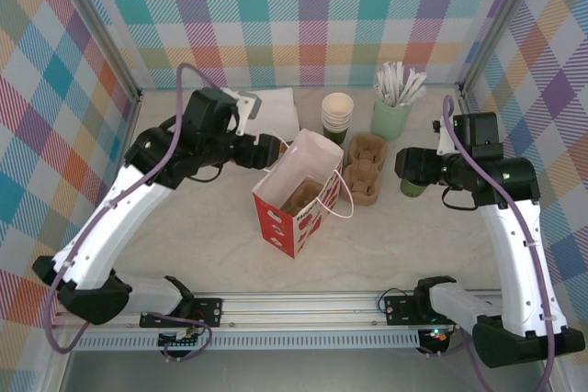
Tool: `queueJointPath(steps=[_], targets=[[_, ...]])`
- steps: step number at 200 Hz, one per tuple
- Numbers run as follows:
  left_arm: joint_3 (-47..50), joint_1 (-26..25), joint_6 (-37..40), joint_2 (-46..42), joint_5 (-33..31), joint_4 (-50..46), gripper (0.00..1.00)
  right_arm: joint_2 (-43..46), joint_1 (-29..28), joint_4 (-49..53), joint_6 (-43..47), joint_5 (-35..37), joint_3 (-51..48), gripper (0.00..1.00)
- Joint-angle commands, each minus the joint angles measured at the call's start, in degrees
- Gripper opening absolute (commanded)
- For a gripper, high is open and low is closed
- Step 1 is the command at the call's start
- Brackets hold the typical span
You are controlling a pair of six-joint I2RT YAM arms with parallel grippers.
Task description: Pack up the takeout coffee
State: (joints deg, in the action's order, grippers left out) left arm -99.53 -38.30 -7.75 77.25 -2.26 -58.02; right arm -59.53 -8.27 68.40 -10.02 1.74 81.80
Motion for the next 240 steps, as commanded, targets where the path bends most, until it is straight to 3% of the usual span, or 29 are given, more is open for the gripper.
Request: queueJointPath(steps=[1,59,89,163,213,240], targets=[[-6.64,0.67,6.39,5.31,2.69,-2.98,0.85,2.42,0.27,-2.04,-1.08,0.18,-2.54,1.0],[-23.86,0.6,13.19,22.39,5.43,-10.19,0.84,3.59,0.27,-2.57,-1.13,-0.94,-5.31,1.0],[-31.67,0.71,16.7,29.24,0.82,-15.77,0.8,3.87,0.27,-2.44,-0.89,-1.11,-5.47,1.0],[-34.11,1.06,17.2,35.69,5.68,-16.14,0.74,4.24,0.3,-2.48,-0.62,-1.95,-6.71,1.0],[-35.68,1.08,17.04,38.79,5.96,-16.33,0.59,4.12,0.32,-2.57,-0.52,-1.9,-6.91,1.0],[-36.34,1.04,16.58,39.46,5.75,-16.4,0.44,4.07,0.27,-2.84,-0.69,-2.18,-7.25,1.0]])
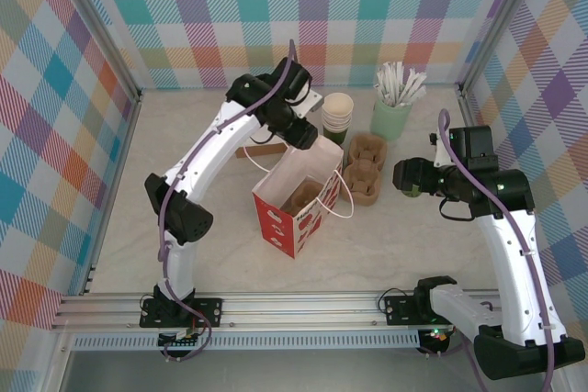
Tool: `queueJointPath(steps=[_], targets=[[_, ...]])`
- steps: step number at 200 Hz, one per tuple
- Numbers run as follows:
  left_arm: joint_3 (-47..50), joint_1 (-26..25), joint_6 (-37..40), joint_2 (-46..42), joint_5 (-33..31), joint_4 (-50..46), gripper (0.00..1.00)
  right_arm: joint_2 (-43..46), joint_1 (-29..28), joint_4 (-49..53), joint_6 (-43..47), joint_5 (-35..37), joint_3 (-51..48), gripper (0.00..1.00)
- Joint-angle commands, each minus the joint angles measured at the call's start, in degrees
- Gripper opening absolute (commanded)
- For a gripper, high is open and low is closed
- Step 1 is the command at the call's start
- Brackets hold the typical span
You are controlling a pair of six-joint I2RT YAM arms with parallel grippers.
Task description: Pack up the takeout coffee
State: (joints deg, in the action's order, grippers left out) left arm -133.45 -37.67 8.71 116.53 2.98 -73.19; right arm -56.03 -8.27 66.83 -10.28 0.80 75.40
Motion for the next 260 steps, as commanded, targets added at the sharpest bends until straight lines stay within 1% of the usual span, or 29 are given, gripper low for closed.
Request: queueJointPath(steps=[1,41,56,92,121,148,160,178,212,237,260], targets=[[-2.43,0.4,0.1,0.19,0.52,-1.2,0.43,0.57,0.27,-1.27,-0.44,-1.24,-0.85,1.0],[-2.43,0.42,-2.25,-0.7,-0.81,-2.45,0.15,0.52,0.27,-1.21,-0.02,-0.8,-1.04,1.0],[-2.26,0.42,-4.1,-1.66,-1.32,-3.22,0.09,0.43,0.28,-1.21,0.09,-0.78,-1.21,1.0],[1.54,0.4,-12.96,-6.79,-3.1,-2.57,0.04,-0.36,0.28,-0.98,0.04,-1.01,-0.88,1.0],[8.74,0.4,-21.72,-13.22,-6.55,1.11,0.03,-2.03,0.25,-0.17,0.65,-1.16,1.0,1.0],[16.71,1.05,-28.13,-18.81,-10.62,4.09,0.02,-3.17,0.41,-0.38,1.27,-0.82,1.42,1.0],[20.09,2.37,-30.99,-20.67,-11.23,4.91,0.01,-3.9,0.82,-0.75,1.37,-0.71,1.34,1.0],[25.02,5.28,-34.95,-23.4,-10.13,7.2,0.0,-5.31,2.1,-0.91,1.47,-1.44,1.07,1.0],[32.0,9.92,-39.43,-27.77,-9.65,12.21,0.0,-7.95,5.48,-1.52,2.21,-3.16,-0.07,1.0],[34.65,12.69,-42.75,-29.22,-8.98,14.61,0.0,-11.03,6.77,-0.74,3.8,-0.19,-0.31,1.0],[36.97,14.25,-46.08,-30.58,-9.5,17.18,0.0,-12.94,8.66,-2.28,4.44,1.6,-2.09,1.0]])
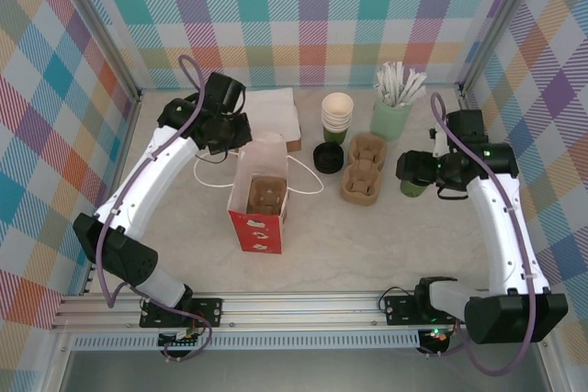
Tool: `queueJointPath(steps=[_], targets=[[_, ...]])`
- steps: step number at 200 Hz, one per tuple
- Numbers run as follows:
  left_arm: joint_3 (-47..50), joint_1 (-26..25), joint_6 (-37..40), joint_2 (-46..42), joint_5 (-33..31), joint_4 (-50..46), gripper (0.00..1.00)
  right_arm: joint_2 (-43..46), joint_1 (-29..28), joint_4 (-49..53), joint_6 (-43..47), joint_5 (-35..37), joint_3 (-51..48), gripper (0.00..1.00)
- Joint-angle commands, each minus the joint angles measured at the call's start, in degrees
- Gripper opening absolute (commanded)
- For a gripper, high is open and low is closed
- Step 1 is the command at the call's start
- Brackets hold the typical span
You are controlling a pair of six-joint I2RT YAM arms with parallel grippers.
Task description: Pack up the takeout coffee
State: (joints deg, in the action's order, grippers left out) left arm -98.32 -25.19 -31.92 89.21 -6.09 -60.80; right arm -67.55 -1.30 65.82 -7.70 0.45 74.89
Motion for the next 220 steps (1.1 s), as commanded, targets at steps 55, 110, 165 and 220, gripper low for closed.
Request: queueJointPath(steps=[55,110,165,220], targets=[[1.3,4.07,1.16,-3.74,2.0,4.24,0.4,-3.3,3.41,-3.29,1.33,-0.45,-3.59,1.0],[-5.12,4.54,29.64,-3.22,5.49,-2.97,0.67,-2.41,3.43,-2.74,3.94,-1.28,-4.05,1.0],[-14.21,4.64,50.76,5.72,6.7,-9.82,0.76,-2.64,3.42,-2.32,5.44,-3.5,-4.07,1.0],[-23.04,4.62,59.69,14.72,9.63,-13.98,0.77,-2.55,3.41,-2.25,5.73,-4.77,-4.23,1.0]])
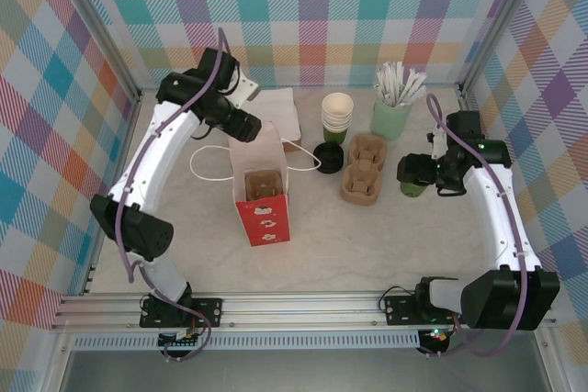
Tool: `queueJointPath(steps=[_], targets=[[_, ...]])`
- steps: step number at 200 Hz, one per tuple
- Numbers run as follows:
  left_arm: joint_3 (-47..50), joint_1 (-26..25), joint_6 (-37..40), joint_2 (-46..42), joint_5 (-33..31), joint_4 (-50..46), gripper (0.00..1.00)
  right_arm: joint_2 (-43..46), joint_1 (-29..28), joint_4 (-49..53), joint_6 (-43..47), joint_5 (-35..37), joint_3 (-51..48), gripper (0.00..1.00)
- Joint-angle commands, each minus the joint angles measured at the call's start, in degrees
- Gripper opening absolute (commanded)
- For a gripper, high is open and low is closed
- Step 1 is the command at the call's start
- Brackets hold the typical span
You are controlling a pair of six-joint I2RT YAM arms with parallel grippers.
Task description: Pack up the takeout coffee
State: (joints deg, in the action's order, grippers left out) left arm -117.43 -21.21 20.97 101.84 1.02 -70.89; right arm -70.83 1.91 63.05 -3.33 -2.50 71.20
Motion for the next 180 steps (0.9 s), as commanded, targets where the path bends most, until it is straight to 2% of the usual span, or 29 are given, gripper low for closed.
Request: queueJointPath(steps=[1,27,43,73,97,127,155,180], targets=[[-4.03,0.65,6.93,2.24,2.69,-3.94,0.77,0.75,0.19,0.56,1.34,-1.86,-0.53,1.0],[-7.39,0.66,8.2,6.06,5.77,-6.21,0.68,0.89,0.24,0.72,1.48,-1.9,-0.71,1.0],[-9.33,0.6,8.59,7.43,8.05,-8.29,0.55,0.87,0.24,0.76,1.83,-1.72,-0.8,1.0],[-9.46,0.39,8.23,5.24,12.86,-9.84,0.23,0.43,0.27,1.2,2.28,-0.51,-0.88,1.0],[-6.85,-0.64,4.4,1.22,13.23,-7.79,0.07,-0.55,0.94,1.07,1.48,0.86,-0.97,1.0],[-3.51,-1.86,-6.4,-2.64,11.95,-3.79,0.0,-1.79,2.36,-0.22,-0.15,2.47,-0.99,1.0],[2.9,-1.9,-19.57,-5.95,12.67,1.47,0.0,-3.54,3.55,-1.16,-0.8,1.91,-0.8,1.0],[9.18,-1.9,-28.16,-8.25,15.13,6.44,0.0,-5.51,3.65,-1.65,-1.1,1.16,-0.88,1.0]])
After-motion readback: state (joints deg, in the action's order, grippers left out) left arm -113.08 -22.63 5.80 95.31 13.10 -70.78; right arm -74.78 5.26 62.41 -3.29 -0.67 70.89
